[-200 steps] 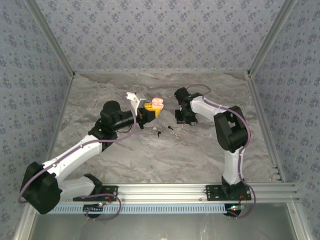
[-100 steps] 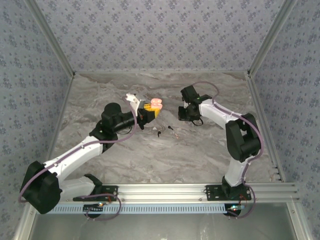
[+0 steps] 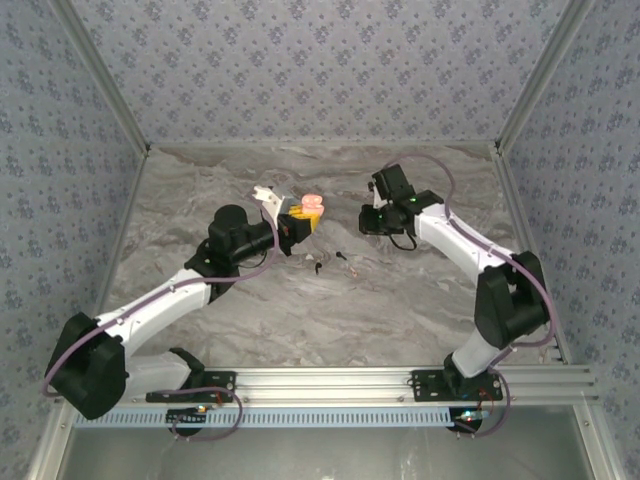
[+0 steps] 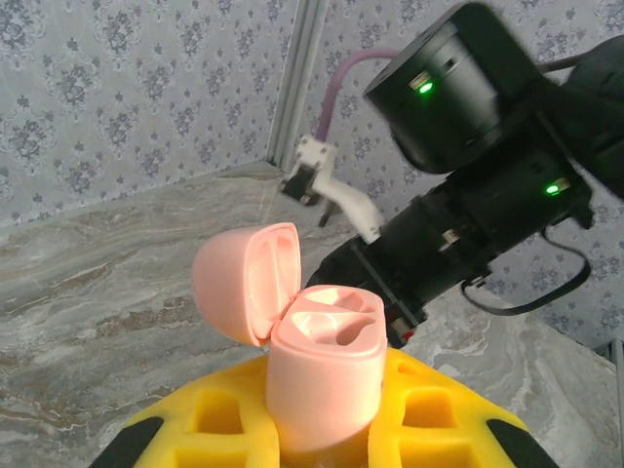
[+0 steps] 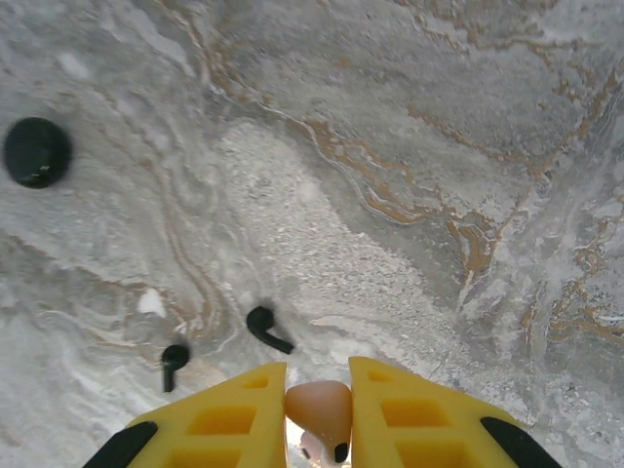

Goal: Insert wireless bluetooth earbuds into charging case

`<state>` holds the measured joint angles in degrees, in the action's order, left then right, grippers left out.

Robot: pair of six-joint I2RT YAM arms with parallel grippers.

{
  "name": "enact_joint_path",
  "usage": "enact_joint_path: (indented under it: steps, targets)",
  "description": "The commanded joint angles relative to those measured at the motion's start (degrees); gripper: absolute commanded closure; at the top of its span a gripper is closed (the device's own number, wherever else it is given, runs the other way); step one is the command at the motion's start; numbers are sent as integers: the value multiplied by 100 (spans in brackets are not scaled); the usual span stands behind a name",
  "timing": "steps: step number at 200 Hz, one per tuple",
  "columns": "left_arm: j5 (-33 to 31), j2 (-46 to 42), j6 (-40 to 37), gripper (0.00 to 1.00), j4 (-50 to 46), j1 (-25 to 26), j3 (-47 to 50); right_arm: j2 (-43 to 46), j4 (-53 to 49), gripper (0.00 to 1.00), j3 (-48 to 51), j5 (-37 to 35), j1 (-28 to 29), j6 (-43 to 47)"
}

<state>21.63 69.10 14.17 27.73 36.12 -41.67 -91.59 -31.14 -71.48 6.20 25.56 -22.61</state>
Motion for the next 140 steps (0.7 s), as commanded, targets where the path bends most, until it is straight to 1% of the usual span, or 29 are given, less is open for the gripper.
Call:
enact_joint_path:
  steps: [1,55,140]
  targets:
    - [-94,42,-11,86,418,44,37,410,-13,80,-25,223,1,142]
    - [-211,94,-133,85,495,48,72,925,-94,80,-390,487,193,217]
    - [-206,313,-279,85,800,51,175,1209,-36,79,-1165,862,489,214]
